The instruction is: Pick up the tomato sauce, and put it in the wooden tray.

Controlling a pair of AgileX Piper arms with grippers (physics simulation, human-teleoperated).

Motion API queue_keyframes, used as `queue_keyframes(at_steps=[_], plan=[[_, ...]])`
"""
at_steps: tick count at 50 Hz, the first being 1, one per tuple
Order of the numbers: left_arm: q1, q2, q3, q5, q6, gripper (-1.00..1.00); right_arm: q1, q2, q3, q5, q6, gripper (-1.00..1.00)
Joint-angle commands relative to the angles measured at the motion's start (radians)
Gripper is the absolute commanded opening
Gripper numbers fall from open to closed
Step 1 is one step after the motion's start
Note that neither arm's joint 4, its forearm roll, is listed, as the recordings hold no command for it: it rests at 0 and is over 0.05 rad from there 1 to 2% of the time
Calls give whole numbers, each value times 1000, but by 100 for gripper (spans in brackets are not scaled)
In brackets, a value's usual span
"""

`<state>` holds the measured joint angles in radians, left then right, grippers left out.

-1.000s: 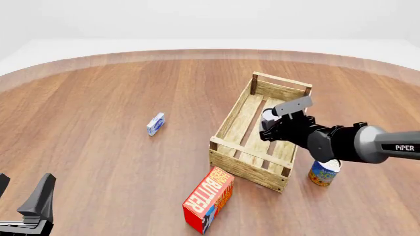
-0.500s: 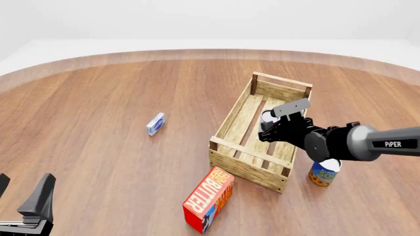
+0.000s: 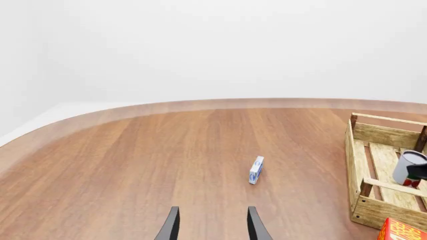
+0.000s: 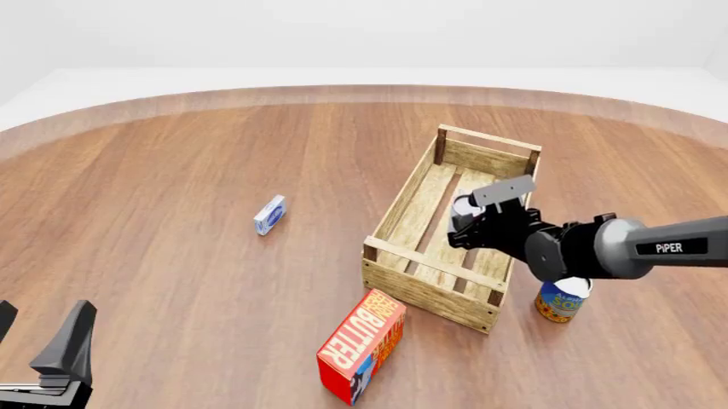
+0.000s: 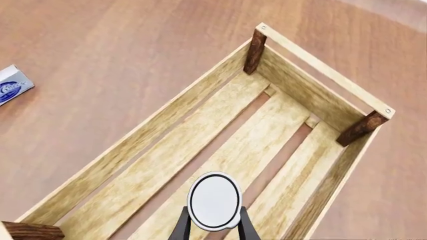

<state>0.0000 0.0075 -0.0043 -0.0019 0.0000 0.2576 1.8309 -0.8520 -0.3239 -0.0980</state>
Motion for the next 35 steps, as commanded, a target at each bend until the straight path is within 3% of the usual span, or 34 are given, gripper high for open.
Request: queue_keyframes(at_steps=[1, 8, 9, 35], plan=[[0, 0, 0, 0, 0, 100, -6, 0, 6, -9, 13, -100], [0, 0, 0, 0, 0, 100, 2, -20, 7, -1, 10, -100], [0, 0, 0, 0, 0, 100, 5, -21, 7, 0, 12, 100], [0, 0, 0, 0, 0, 100, -3, -55, 12, 20, -3, 100]])
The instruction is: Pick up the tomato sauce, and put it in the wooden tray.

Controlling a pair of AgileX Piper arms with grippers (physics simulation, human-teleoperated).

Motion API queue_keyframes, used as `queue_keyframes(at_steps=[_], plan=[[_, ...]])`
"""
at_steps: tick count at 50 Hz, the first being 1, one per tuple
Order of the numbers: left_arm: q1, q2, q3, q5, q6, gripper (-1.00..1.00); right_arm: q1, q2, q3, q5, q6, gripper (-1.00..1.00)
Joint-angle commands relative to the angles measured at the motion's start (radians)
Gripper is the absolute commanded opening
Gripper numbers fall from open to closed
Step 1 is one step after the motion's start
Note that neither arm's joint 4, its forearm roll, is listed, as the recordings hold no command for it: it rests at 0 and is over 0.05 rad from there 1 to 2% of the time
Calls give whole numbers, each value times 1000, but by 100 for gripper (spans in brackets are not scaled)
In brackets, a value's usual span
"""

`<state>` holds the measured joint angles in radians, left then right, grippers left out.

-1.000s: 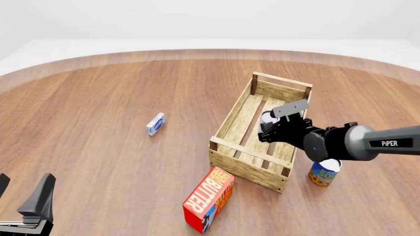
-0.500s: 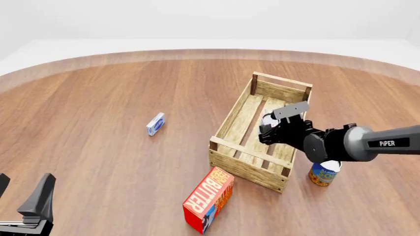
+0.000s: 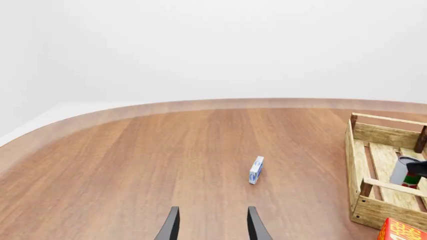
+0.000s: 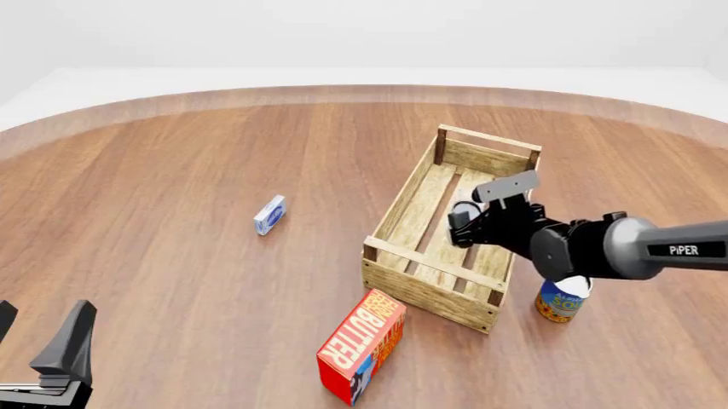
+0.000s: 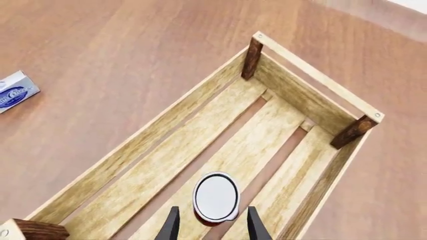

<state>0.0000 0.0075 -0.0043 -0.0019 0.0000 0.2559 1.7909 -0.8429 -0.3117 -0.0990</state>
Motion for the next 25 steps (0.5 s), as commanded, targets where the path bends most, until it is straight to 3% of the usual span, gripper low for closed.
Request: queue_keyframes(at_steps=[1, 25], plan=[[0, 0, 0, 0, 0, 100, 0, -21, 4, 11, -2, 100], [0, 0, 0, 0, 0, 100, -16, -134, 36, 67, -25, 100]])
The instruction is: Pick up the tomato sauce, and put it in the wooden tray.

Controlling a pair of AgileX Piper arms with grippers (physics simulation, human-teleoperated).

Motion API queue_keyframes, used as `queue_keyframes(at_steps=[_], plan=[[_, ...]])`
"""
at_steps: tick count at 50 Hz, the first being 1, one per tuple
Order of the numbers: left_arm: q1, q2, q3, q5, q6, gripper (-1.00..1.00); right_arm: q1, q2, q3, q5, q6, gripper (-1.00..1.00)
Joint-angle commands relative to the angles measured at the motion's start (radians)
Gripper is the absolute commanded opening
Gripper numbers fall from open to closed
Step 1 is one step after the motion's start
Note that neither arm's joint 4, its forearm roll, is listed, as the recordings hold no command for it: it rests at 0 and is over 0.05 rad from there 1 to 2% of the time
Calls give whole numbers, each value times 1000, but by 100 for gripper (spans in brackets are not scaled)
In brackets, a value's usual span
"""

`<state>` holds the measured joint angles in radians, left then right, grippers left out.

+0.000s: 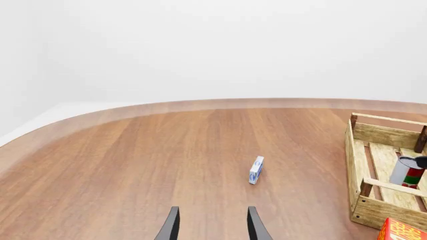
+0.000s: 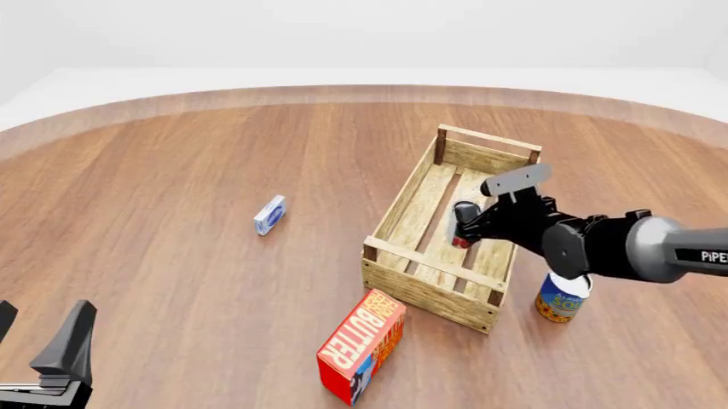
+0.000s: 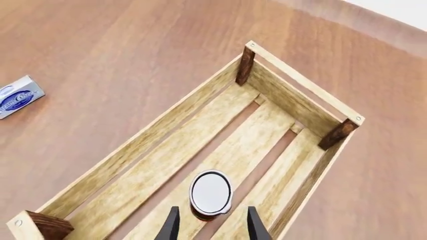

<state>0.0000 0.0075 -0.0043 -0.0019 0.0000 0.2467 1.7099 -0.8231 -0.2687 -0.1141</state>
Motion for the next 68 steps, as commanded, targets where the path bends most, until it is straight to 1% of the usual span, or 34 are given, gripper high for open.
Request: queue_keyframes(at_steps=[1, 18, 35, 68], plan=[[0, 0, 0, 0, 0, 100, -11, -57, 17, 24, -13, 100], [0, 0, 0, 0, 0, 100, -14, -140, 36, 69, -23, 100], [0, 0, 0, 0, 0, 100, -22, -214, 58, 92, -27, 100], [0, 0, 0, 0, 0, 100, -6, -369, 101, 173, -35, 100]])
